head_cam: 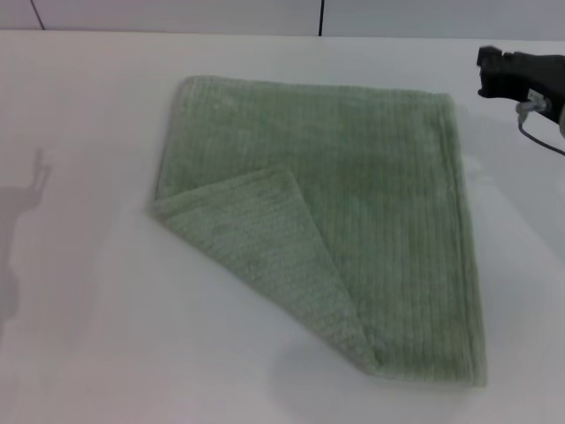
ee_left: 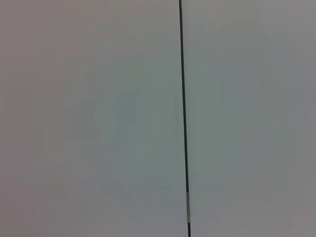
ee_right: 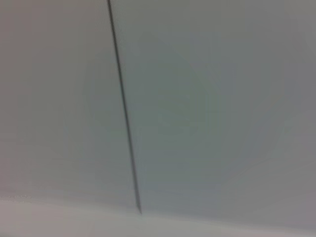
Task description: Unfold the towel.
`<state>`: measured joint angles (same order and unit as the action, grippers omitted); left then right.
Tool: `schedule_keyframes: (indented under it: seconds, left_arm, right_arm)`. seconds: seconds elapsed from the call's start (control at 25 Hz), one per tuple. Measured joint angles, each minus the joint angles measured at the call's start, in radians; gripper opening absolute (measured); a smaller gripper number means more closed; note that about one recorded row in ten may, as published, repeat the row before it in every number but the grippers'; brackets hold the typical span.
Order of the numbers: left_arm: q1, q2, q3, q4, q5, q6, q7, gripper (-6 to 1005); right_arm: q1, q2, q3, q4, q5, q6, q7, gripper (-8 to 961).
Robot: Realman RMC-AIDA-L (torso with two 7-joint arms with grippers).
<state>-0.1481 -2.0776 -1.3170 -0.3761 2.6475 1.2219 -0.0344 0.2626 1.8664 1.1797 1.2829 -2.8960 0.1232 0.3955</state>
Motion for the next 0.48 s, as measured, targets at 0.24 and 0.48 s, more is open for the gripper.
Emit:
schedule_keyframes:
  seconds: [0.24, 0.48]
  left_arm:
    - [-0.008, 0.000, 0.004, 0.000, 0.000, 0.000, 0.000, 850]
    - [-0.031, 0.008, 0.103, -0.032, 0.007, 0.004, -0.001, 849]
  right_arm:
    - [0.098, 0.134, 0.230, 0.122, 0.022, 0.574, -0.277, -1]
    - [0.227, 0.205, 0.379, 0.049, 0.151, 0.776, -0.511, -1]
